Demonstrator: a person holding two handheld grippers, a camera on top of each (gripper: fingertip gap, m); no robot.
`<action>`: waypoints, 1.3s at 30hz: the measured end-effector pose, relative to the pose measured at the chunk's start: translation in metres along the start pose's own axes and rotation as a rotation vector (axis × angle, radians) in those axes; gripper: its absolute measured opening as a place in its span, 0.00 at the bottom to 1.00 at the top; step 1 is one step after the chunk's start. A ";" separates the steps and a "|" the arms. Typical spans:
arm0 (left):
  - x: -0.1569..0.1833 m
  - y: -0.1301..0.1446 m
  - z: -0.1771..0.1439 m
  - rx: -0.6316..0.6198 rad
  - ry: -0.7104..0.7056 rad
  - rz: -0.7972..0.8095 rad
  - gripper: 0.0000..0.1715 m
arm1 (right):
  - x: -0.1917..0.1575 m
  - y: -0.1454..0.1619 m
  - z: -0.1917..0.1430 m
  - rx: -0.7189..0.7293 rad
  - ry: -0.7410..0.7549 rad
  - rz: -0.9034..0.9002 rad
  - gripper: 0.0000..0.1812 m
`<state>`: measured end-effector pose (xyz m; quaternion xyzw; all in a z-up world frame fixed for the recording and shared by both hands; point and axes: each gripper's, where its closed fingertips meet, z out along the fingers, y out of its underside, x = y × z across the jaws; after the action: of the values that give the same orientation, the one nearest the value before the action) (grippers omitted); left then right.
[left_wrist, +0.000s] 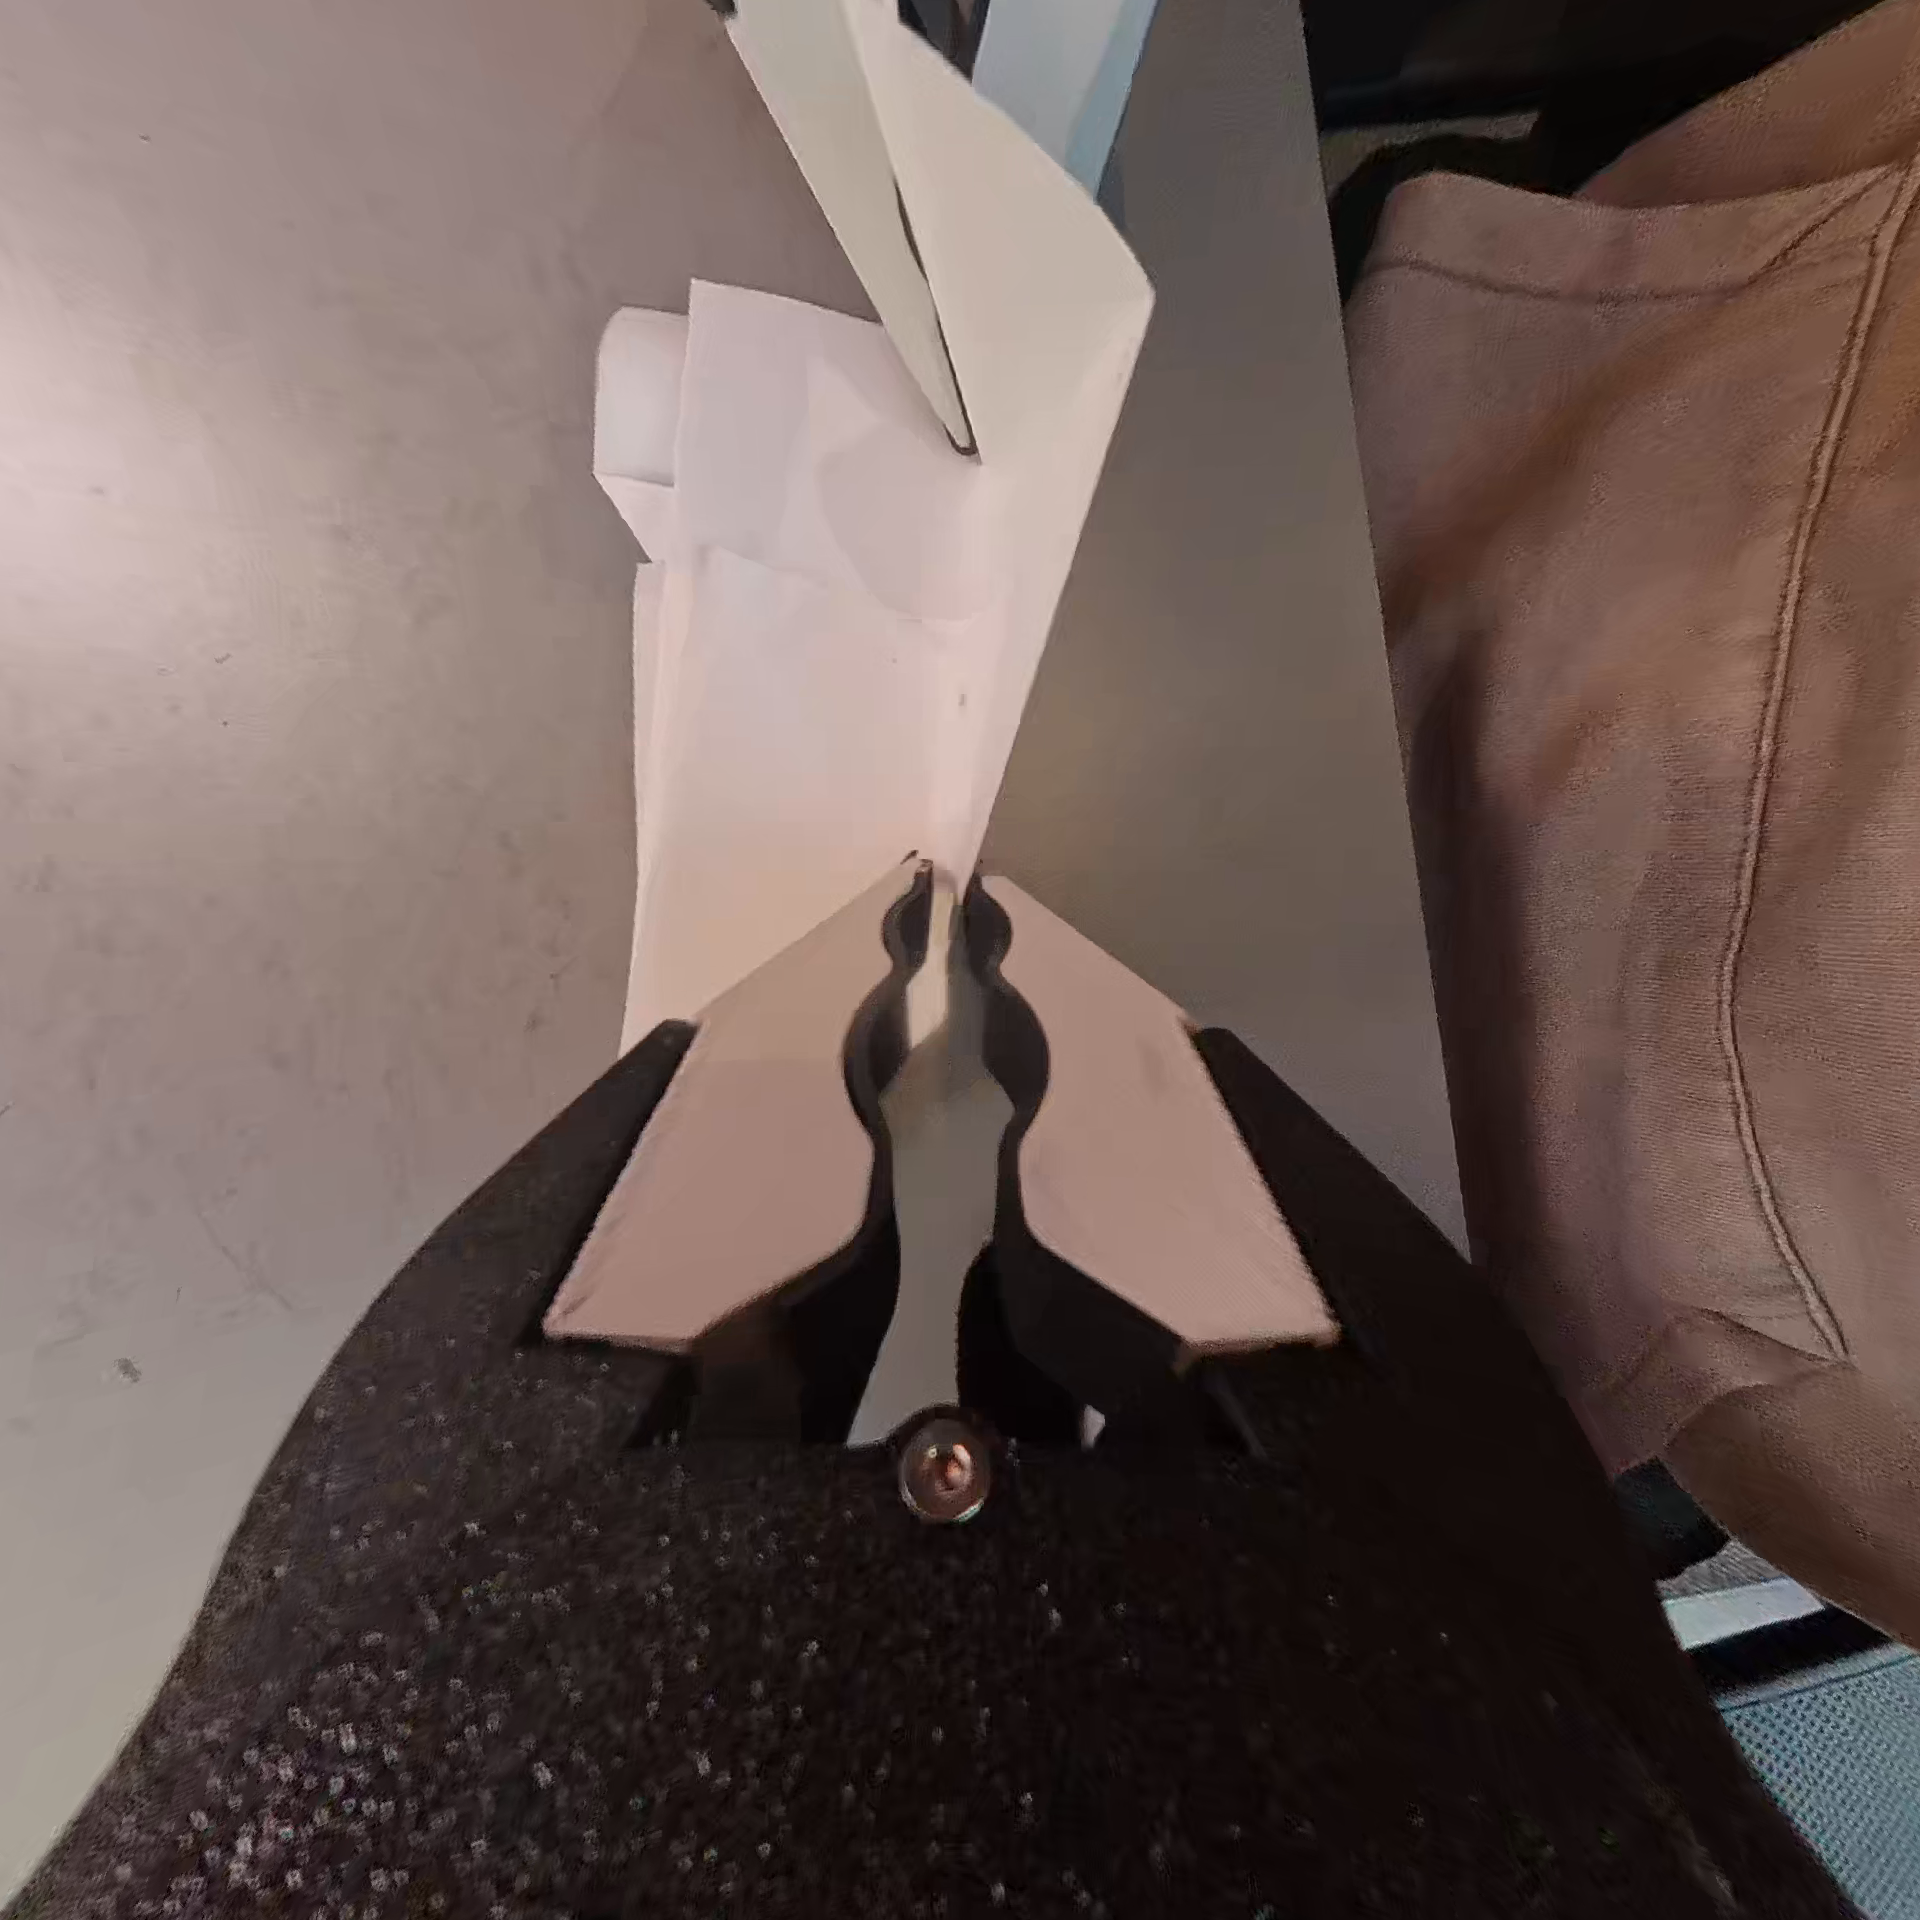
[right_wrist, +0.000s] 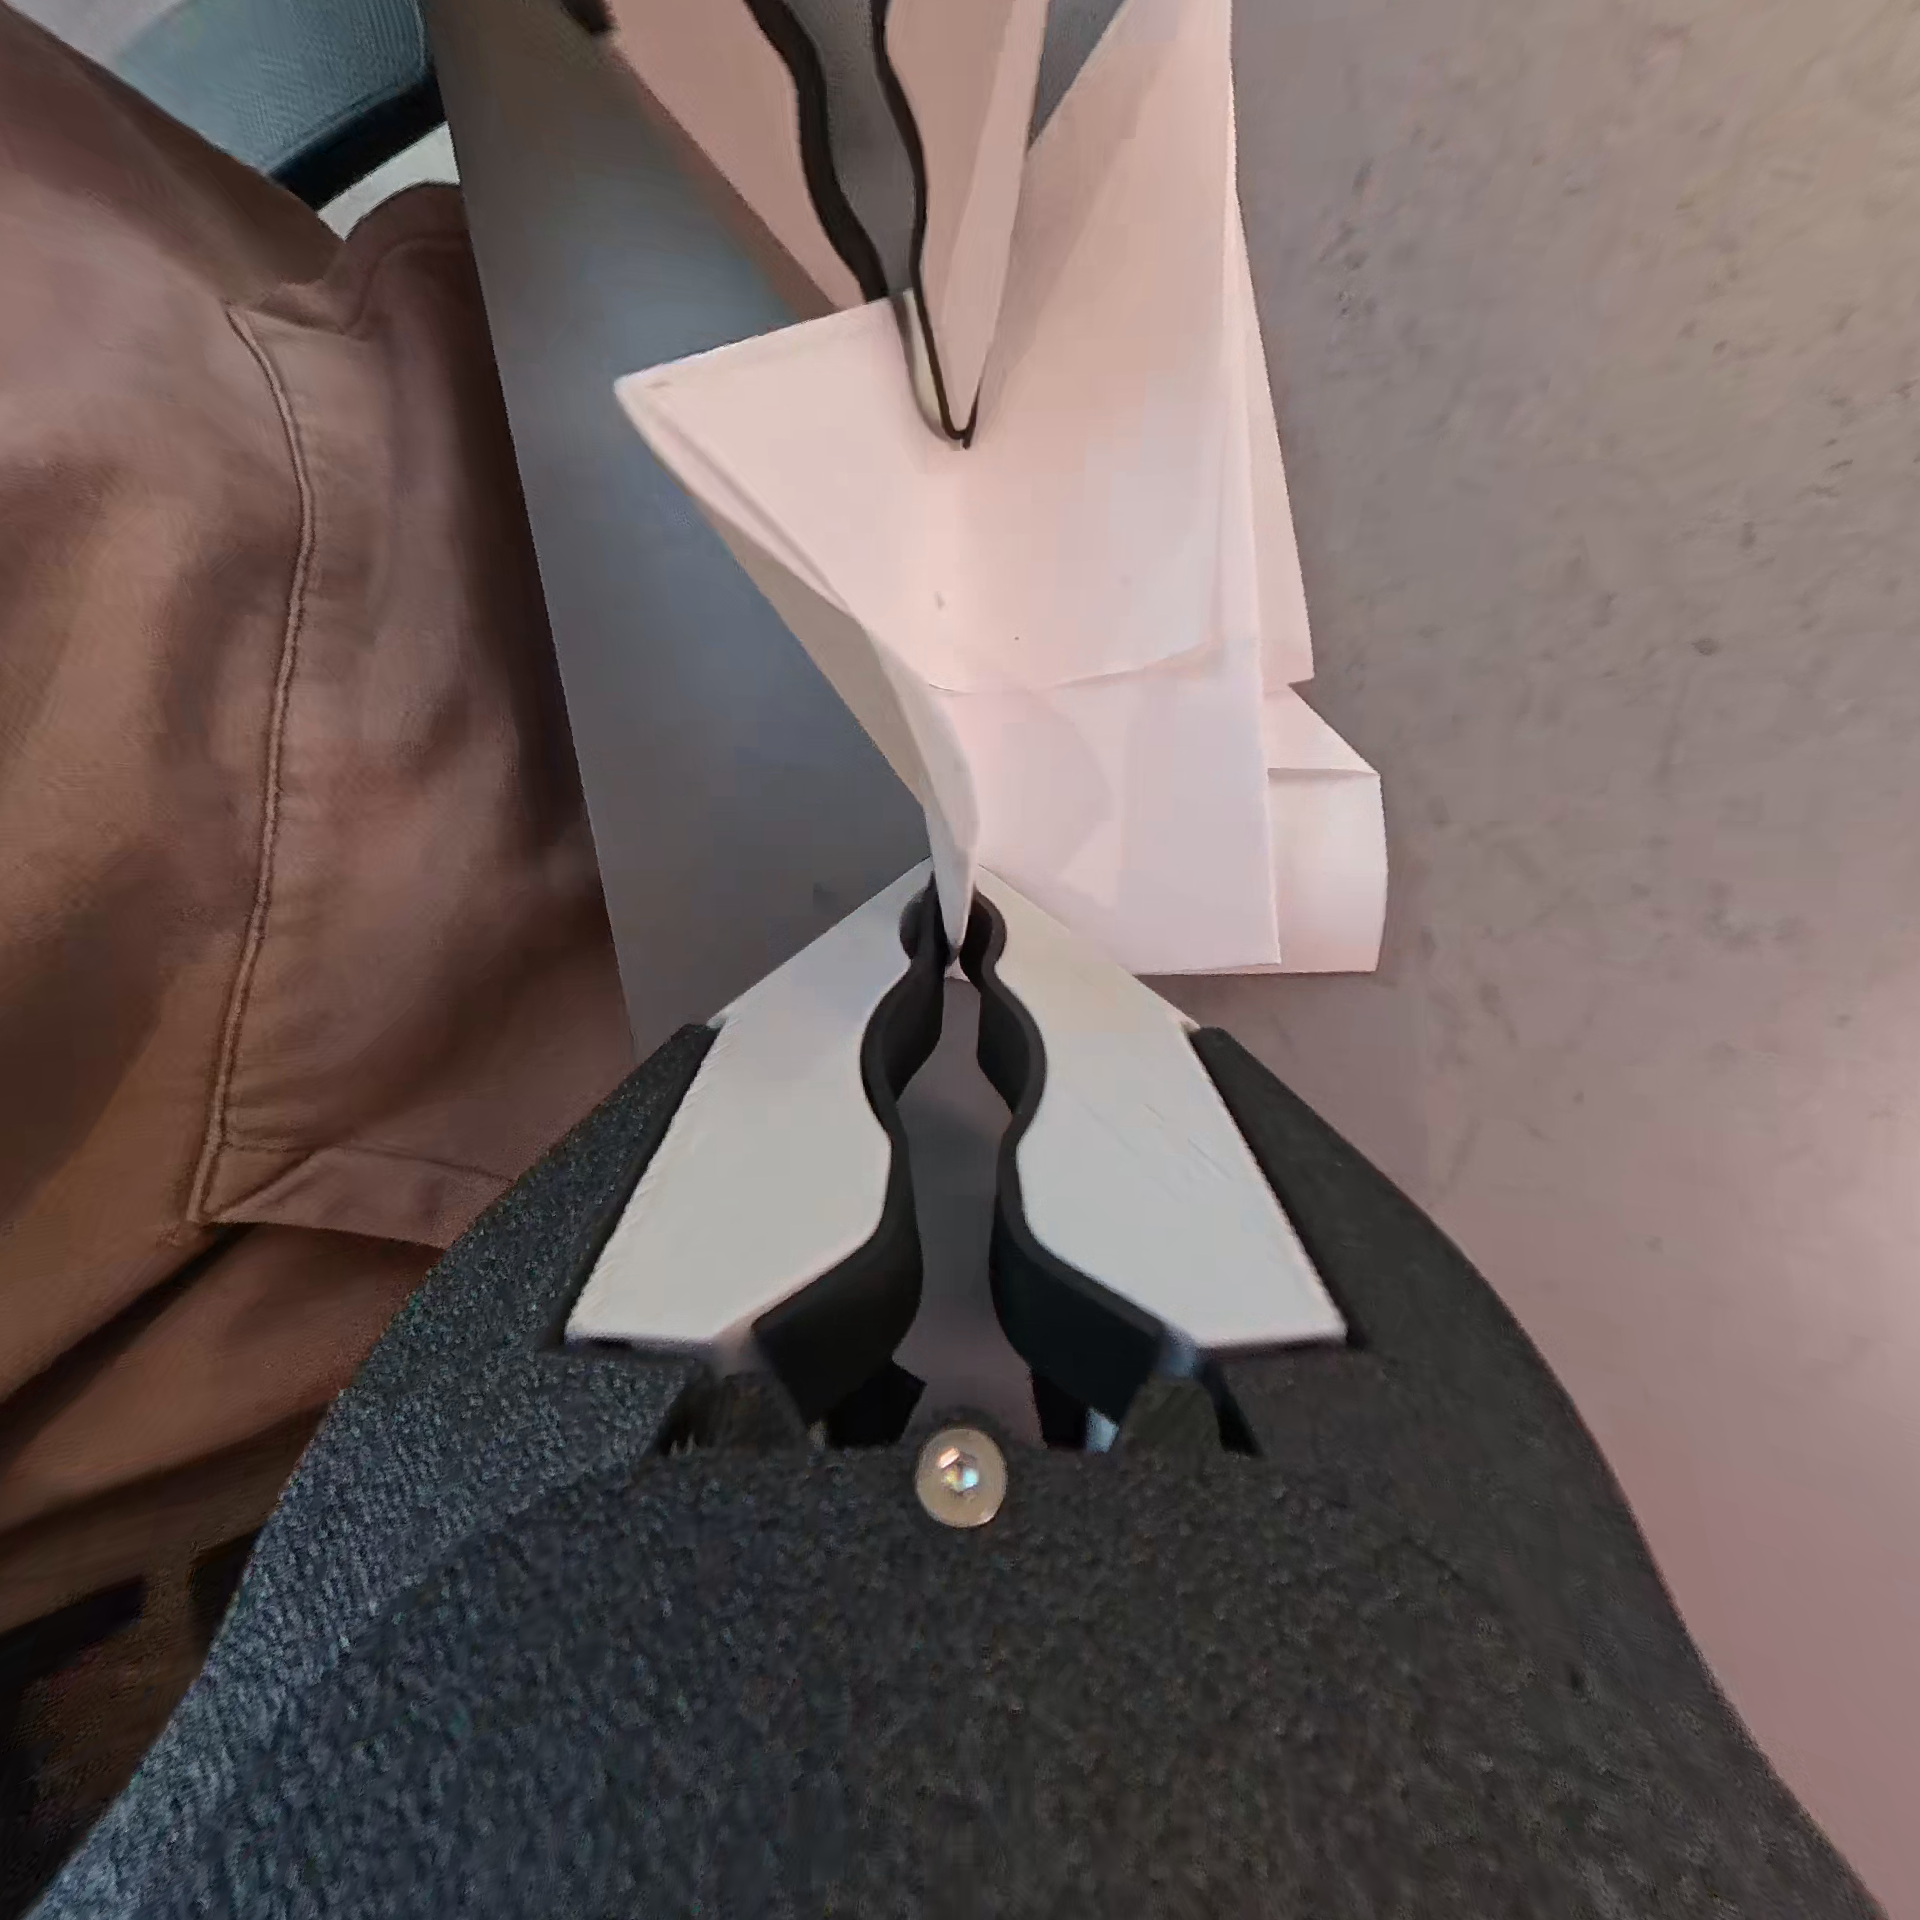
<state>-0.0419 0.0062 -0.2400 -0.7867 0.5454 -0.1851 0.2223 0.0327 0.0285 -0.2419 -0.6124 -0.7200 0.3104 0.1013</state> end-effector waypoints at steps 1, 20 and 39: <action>0.000 0.000 0.002 0.008 0.023 -0.034 0.02 | 0.002 0.001 -0.002 -0.001 0.018 -0.052 0.00; -0.003 -0.008 0.006 0.066 0.314 -0.509 0.00 | 0.004 -0.001 -0.014 0.035 0.324 -0.339 0.00; -0.007 0.001 -0.009 0.175 0.412 -0.707 0.00 | 0.002 0.007 -0.005 -0.042 -0.053 0.319 0.00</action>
<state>-0.0498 0.0114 -0.2333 -0.8501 0.2570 -0.4493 0.0975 0.0406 0.0324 -0.2427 -0.7126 -0.6224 0.3234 0.0190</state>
